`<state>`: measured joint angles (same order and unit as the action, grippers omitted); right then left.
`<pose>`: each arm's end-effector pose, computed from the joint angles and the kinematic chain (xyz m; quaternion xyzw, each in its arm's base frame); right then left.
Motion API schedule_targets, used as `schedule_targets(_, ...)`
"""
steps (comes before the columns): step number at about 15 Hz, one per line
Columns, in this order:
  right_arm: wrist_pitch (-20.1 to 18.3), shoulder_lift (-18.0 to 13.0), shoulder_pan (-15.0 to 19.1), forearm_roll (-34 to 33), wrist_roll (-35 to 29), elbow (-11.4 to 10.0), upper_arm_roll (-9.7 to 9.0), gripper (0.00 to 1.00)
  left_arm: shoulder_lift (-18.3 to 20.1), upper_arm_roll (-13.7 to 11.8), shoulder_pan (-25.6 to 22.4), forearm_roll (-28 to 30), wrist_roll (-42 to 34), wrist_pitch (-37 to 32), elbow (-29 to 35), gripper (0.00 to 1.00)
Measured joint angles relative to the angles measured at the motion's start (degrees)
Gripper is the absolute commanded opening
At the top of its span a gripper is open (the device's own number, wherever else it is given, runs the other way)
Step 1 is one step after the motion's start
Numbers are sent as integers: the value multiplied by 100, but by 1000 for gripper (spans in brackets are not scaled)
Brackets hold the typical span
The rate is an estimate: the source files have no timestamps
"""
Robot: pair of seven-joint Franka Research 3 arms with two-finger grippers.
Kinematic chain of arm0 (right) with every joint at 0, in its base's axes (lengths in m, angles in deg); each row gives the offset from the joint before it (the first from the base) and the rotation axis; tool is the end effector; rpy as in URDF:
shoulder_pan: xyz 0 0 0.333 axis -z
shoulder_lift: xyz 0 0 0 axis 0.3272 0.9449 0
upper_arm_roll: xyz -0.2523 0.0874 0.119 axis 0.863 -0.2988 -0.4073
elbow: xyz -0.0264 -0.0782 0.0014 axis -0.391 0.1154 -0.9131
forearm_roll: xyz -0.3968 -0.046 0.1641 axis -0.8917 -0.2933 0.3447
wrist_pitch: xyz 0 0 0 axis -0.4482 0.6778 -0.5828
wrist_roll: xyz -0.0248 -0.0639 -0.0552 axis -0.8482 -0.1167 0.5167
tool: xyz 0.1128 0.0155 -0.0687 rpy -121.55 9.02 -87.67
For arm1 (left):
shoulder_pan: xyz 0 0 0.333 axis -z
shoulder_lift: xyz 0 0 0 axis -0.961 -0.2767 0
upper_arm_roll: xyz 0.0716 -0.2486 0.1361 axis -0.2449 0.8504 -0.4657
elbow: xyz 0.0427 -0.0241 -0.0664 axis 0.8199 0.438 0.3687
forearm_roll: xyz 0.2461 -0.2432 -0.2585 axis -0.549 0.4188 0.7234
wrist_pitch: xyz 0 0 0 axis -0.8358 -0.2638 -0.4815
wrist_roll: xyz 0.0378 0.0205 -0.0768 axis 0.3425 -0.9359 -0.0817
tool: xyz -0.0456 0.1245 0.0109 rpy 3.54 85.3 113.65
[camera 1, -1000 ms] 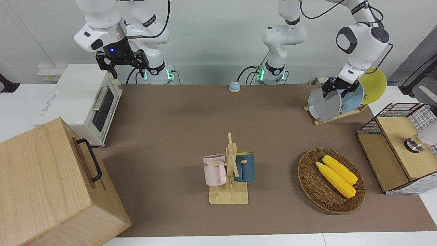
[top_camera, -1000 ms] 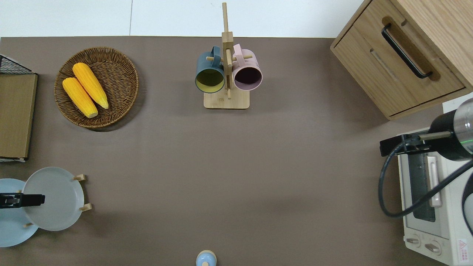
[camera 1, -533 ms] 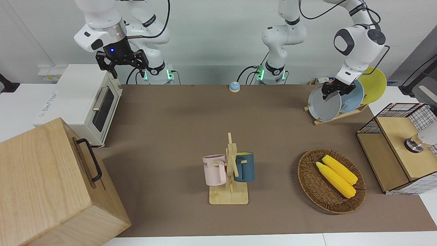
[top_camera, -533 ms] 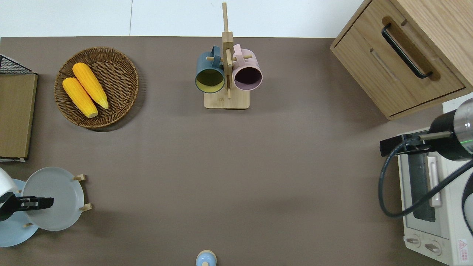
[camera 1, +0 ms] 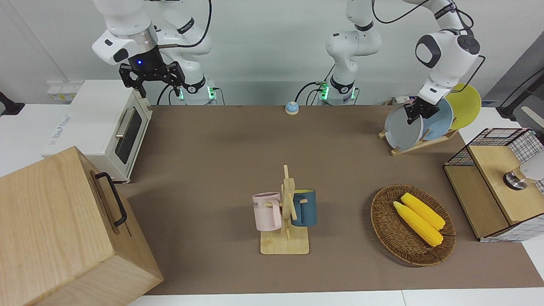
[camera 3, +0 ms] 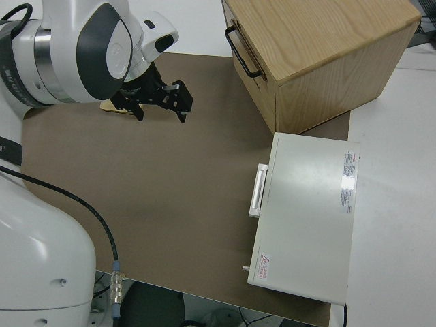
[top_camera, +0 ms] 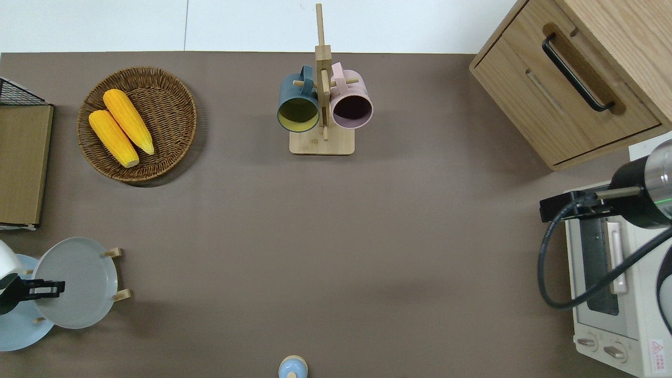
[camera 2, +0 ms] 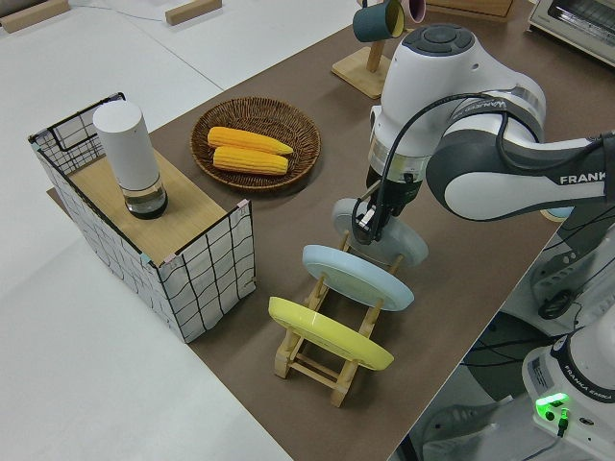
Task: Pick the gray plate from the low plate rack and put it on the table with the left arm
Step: 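Close the left gripper on the gray plate's rim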
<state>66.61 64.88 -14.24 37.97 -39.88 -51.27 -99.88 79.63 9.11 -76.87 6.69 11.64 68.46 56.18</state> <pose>0.5674 0.0611 0.6081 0.9991 0.0238 -0.0335 0.0068 0.4597 0.1564 0.3563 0.9997 -0.0213 -0.0142 0.0047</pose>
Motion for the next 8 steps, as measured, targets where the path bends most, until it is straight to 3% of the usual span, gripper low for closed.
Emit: schedule_targets(8,0,0,0,0,0,0,0,987,73,114,0,-71,18,-308,-170,0)
